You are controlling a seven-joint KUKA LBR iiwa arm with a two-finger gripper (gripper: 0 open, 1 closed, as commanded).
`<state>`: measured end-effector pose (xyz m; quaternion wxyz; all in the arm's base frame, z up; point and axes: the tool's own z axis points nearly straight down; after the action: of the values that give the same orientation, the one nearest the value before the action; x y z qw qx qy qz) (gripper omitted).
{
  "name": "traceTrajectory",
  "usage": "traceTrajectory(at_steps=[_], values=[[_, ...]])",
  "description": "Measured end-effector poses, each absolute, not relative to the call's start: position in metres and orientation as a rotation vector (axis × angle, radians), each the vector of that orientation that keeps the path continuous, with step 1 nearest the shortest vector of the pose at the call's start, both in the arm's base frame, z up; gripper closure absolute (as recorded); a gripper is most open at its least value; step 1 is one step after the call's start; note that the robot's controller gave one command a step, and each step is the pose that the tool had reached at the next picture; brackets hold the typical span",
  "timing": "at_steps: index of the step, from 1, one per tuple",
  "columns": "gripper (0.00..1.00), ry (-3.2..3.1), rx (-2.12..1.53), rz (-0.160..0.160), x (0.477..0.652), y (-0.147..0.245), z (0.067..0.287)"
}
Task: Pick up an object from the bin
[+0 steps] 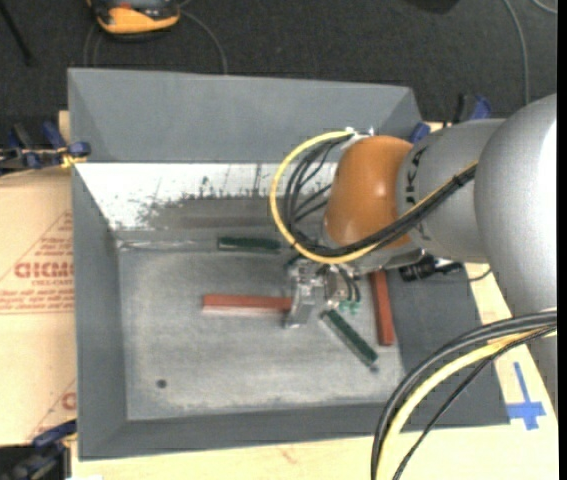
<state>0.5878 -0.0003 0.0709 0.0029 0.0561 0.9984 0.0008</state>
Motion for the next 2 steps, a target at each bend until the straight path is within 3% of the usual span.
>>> traceTrajectory(at_steps=[2], values=[[1.00,3.139,0.173,0.001,0.5857,-0.0003,0.0764]])
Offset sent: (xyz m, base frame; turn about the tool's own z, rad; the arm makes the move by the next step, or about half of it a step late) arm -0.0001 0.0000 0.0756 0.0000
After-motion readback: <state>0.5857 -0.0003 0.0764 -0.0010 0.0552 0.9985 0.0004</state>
